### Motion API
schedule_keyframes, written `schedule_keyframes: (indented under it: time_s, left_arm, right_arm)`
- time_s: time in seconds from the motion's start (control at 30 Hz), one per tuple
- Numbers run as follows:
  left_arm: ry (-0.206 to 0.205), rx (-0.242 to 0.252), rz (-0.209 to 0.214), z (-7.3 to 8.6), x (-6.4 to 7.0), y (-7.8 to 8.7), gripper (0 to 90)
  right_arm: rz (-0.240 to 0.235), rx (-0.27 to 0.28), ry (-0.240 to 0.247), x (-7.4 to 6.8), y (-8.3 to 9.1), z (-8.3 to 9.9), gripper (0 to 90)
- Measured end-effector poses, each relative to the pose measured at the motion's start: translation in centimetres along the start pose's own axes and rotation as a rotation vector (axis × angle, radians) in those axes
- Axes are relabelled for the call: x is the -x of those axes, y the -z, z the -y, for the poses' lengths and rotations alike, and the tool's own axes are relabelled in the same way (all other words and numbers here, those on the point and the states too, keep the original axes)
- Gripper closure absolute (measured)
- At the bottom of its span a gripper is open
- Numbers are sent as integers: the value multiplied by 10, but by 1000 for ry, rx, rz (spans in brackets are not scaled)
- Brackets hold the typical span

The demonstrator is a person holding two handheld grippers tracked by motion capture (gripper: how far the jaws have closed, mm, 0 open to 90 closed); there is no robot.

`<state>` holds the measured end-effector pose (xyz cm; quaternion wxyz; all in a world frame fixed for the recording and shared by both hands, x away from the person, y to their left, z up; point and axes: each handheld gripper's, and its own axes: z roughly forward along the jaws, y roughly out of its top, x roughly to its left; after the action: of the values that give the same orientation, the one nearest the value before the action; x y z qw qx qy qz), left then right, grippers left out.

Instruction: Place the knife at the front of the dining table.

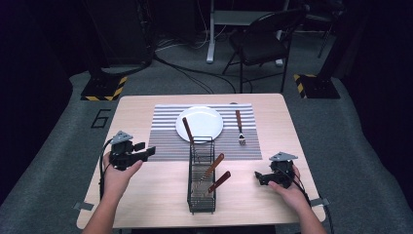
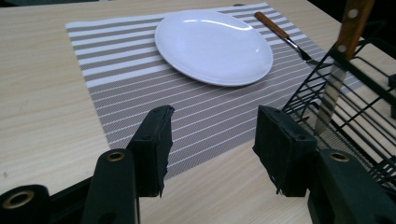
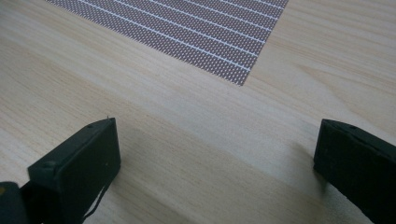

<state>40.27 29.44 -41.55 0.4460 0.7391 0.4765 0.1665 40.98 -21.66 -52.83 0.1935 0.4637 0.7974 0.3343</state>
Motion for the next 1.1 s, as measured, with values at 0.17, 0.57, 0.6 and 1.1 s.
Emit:
schedule_keyframes:
  time_s: [0.17, 0.57, 0.6, 1.1]
  left_arm:
    - [-37, -1, 43, -18, 15, -4, 485]
    - [-99, 3, 107, -38, 41, -21, 525]
    - [-103, -1, 110, -39, 43, -22, 525]
    - [-109, -14, 149, -49, 65, -52, 572]
  right_arm:
    - [0, 0, 0, 0, 0, 0, 0]
    - [-1, 1, -1, 0, 0, 0, 0]
    - [-2, 0, -1, 0, 0, 0, 0]
    - [-7, 0, 5, 0, 0, 0, 0]
